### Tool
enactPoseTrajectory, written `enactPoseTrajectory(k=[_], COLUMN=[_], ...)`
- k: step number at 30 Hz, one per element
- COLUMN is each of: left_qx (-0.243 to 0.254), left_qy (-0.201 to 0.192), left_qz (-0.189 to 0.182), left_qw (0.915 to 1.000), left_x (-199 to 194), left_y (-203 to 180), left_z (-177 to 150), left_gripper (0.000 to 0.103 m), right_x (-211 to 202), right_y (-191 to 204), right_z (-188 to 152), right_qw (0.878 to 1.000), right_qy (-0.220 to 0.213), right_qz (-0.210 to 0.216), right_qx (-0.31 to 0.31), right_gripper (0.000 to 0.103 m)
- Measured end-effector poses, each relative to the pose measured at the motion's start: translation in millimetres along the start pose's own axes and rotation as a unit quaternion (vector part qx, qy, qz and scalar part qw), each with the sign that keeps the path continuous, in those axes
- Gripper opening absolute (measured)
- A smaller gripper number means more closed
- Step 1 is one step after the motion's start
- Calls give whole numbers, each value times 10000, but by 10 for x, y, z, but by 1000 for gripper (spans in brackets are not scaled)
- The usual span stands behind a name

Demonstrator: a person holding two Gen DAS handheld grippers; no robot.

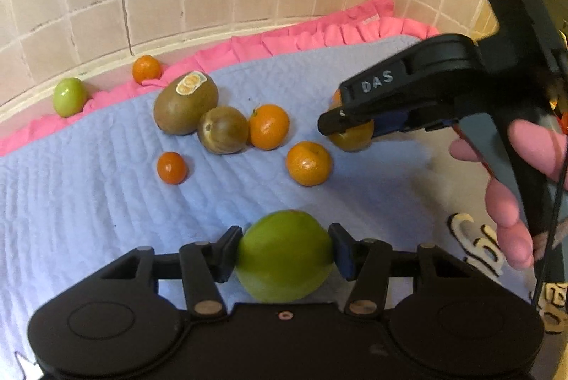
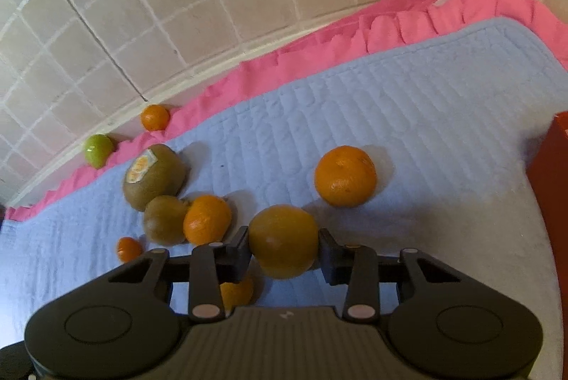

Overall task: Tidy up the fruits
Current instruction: 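Grasp a green apple with the left tool while the right tool grasps a kiwi, then carry the green apple and kiwi into the red box and open both tools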

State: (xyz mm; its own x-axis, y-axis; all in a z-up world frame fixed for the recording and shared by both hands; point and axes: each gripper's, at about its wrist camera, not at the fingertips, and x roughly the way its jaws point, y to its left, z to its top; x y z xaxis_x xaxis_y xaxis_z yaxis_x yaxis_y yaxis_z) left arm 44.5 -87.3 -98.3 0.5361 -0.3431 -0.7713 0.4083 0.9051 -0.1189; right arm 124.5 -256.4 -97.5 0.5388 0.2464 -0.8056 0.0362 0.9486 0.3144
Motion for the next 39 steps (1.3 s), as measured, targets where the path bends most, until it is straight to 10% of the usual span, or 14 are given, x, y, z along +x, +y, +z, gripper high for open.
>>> enactPoseTrajectory(k=[10,21,31,39], left_qx=[465,1521,1927,2038], left_qy=[-391,-824,-217,507], left_qz=[-80,-1237,-2047,-1743], left_qw=[9981,9771,9594,9620], left_x=[-409,-305,485,1222], left_y=[-433,-1579,-2656,-3214], left_z=[193,858,1360,1384], left_gripper=[64,64,64,64], right_x=[-951,-2189,-2500,-2082], right_y=[-63,-1147,-2284,-2529], right_z=[-158,-375,-780,-844], right_qw=[9969,9800,9619,9717], right_qy=[-678,-1551,-1365,-699], right_qz=[-225,-1104,-1801,-1762], right_qx=[-320,577,1536,1411], right_gripper=[41,41,41,41])
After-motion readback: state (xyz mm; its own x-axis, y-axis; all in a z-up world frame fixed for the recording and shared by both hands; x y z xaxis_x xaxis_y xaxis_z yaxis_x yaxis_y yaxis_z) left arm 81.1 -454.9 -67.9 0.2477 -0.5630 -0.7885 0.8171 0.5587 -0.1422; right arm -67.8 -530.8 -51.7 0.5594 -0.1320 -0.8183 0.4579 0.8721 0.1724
